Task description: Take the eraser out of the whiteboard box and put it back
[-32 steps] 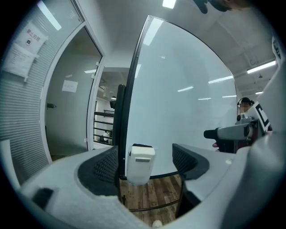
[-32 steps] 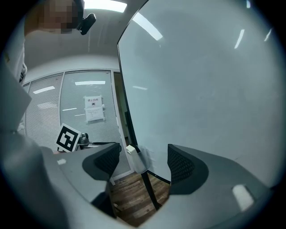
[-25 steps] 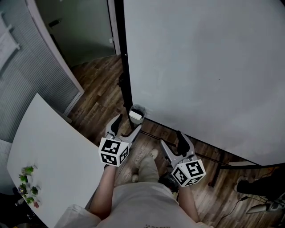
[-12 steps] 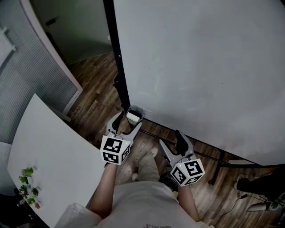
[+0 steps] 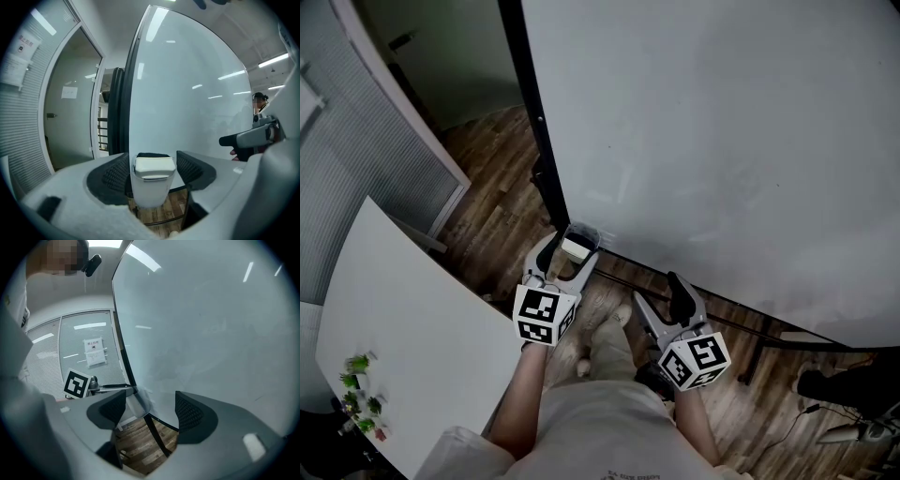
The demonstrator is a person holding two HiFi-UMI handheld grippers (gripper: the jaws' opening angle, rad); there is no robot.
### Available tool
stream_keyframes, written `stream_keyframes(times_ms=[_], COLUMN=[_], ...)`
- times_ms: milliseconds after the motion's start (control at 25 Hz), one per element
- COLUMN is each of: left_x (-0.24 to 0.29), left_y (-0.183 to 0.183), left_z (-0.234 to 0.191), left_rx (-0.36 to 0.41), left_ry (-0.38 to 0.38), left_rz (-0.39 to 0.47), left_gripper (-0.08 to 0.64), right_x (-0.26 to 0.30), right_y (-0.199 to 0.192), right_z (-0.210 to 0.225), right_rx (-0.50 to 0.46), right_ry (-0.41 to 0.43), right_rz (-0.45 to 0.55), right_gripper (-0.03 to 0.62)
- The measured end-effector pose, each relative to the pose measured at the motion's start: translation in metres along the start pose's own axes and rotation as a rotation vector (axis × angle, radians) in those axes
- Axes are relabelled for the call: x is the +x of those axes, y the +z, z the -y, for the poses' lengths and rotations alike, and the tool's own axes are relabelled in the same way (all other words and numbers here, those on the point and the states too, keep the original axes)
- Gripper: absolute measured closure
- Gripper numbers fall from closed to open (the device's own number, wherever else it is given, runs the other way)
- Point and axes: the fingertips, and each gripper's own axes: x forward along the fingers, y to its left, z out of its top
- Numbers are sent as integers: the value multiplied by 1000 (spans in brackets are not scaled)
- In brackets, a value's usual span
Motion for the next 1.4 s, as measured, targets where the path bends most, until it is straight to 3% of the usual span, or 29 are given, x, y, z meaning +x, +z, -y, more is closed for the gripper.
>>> stream_keyframes(times_ms=[520,1400], left_x=[4,3], left_y=[3,5], left_z=[1,-3], left_rx=[84,52], left_ry=[43,48], left_rz=[21,39], left_gripper=[304,304], right_x=[3,-4], right_y=[-6,-5], right_z=[11,17], right_rx=[10,12], right_ry=[-10,-16], right_rz=[-14,-4], right_gripper=[262,270])
